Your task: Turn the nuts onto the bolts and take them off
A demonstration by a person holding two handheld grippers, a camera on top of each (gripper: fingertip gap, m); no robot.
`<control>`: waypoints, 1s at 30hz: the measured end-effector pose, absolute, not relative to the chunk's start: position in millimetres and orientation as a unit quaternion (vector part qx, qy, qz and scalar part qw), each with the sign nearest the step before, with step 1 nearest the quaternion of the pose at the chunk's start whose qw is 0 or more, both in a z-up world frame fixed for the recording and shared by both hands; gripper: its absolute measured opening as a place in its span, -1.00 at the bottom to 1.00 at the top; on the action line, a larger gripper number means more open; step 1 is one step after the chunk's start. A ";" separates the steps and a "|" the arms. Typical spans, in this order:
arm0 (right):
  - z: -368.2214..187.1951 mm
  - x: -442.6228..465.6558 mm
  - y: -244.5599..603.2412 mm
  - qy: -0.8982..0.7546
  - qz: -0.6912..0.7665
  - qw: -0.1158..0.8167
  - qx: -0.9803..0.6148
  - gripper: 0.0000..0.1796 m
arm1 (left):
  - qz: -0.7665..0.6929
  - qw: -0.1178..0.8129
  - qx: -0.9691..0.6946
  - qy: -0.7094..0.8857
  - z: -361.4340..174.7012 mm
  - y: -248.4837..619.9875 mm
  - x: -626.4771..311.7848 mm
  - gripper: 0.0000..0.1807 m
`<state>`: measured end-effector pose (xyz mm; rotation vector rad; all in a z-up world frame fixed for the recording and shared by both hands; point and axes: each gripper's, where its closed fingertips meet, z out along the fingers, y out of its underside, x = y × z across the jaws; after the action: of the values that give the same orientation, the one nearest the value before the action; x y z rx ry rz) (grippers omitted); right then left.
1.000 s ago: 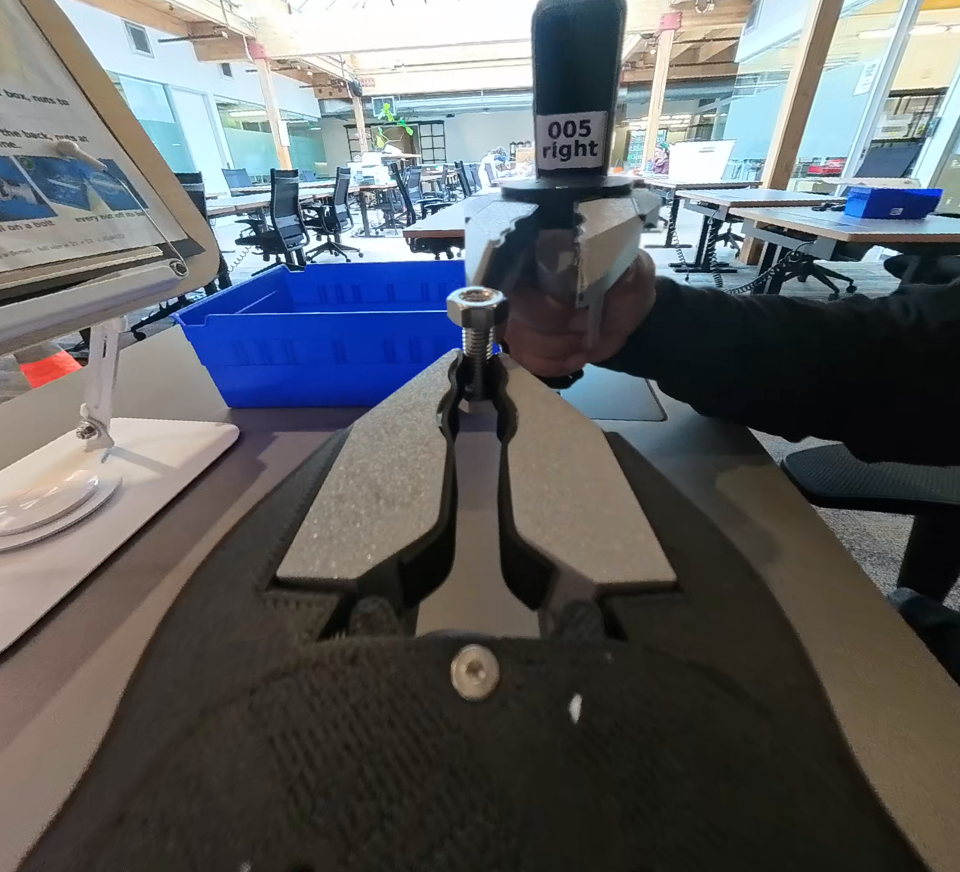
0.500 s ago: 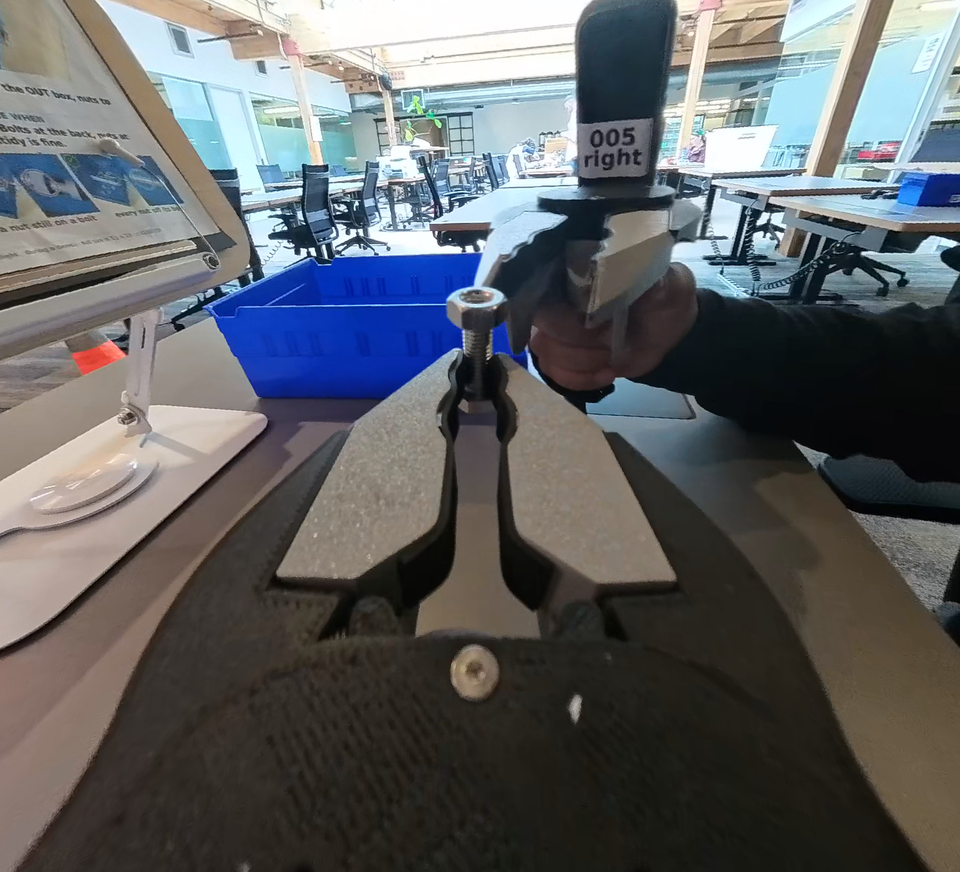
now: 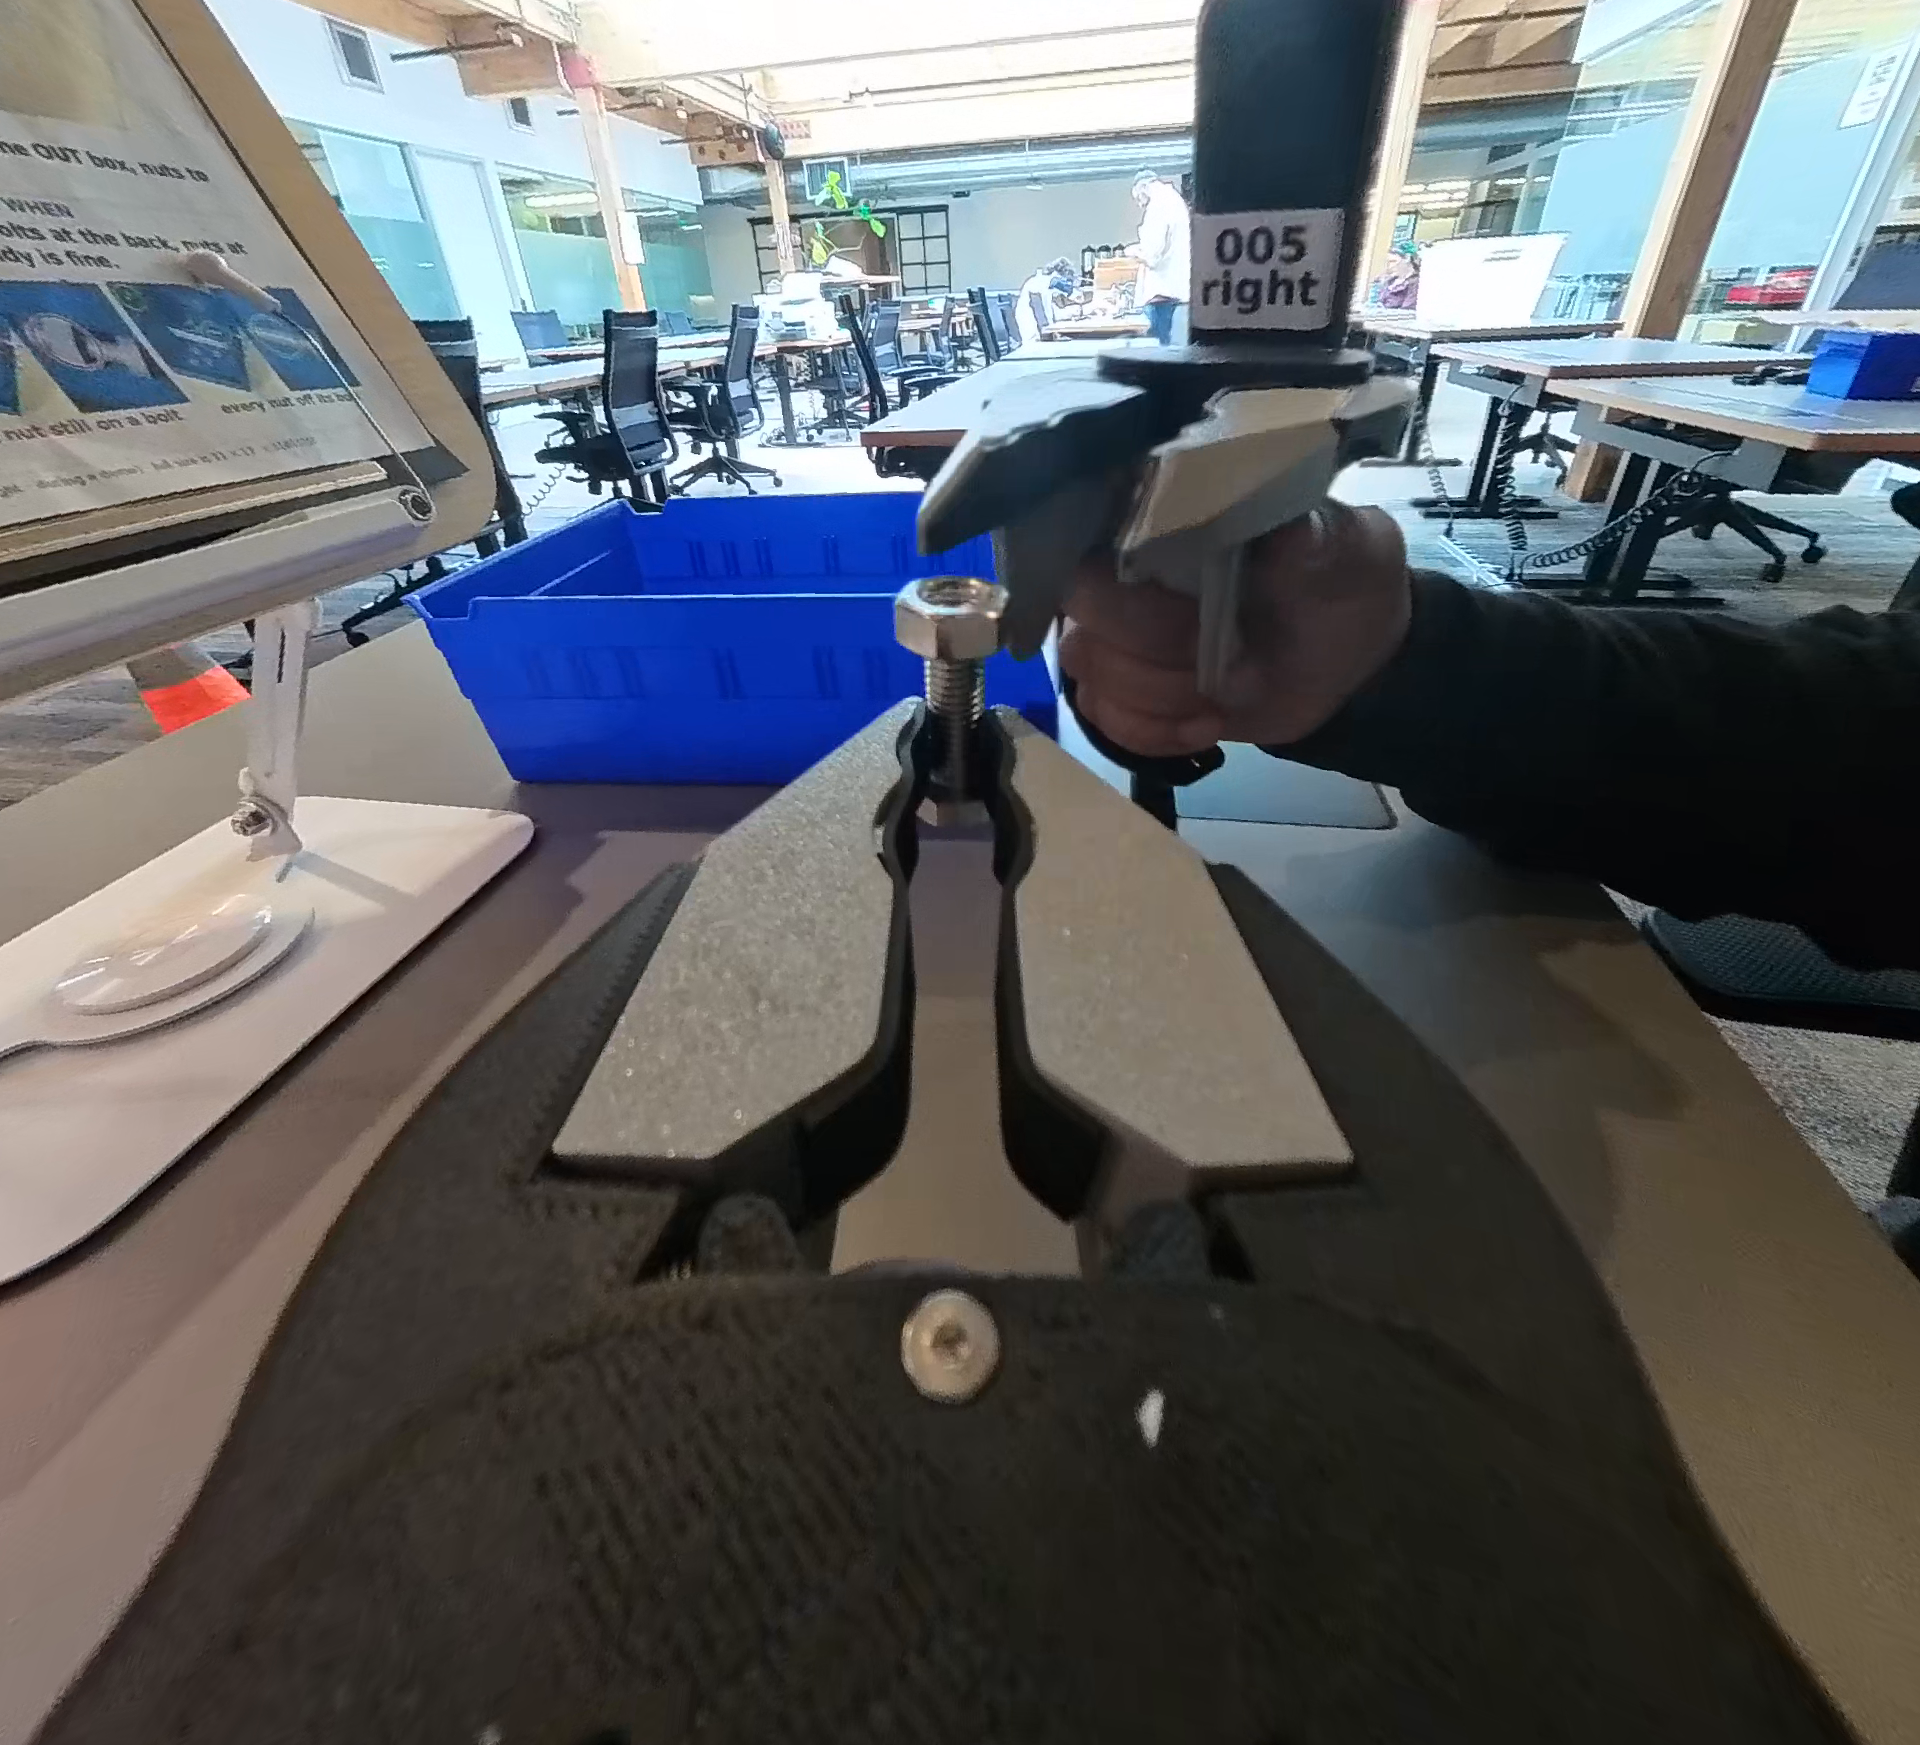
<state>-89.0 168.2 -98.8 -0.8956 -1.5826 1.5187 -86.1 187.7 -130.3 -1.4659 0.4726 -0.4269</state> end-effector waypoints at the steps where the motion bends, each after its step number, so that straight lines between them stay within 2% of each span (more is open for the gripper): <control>1: -101.2 -89.7 165.5 -0.623 0.593 0.372 -0.349 -0.70 | -0.188 0.699 -0.657 0.210 -130.2 188.3 -86.5 -0.93; 5: -105.2 -89.7 158.1 -0.634 0.587 0.371 -0.340 -0.70 | -0.183 0.701 -0.658 0.205 -130.2 188.9 -89.4 -0.93; 7: -107.0 -86.2 152.5 -0.642 0.592 0.358 -0.330 -0.85 | -0.184 0.702 -0.659 0.198 -129.4 189.7 -92.0 -0.93; 17: -109.7 -93.8 171.4 -0.616 0.582 0.385 -0.365 -0.72 | -0.176 0.700 -0.663 0.200 -133.0 191.4 -91.0 -0.93; 21: -112.8 -92.8 160.3 -0.629 0.584 0.376 -0.350 -0.73 | -0.173 0.700 -0.665 0.195 -134.3 192.6 -93.5 -0.93; 23: -113.7 -89.9 152.6 -0.640 0.585 0.367 -0.335 -0.85 | -0.170 0.699 -0.667 0.192 -135.1 193.5 -95.4 -0.93; 30: -106.9 -90.8 170.1 -0.612 0.584 0.396 -0.356 -0.77 | -0.168 0.698 -0.668 0.193 -136.2 194.0 -94.6 -0.92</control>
<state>-90.8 170.1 -106.9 -0.9026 -1.5522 1.4803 -94.6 194.0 -136.2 -1.4899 0.4310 -0.3742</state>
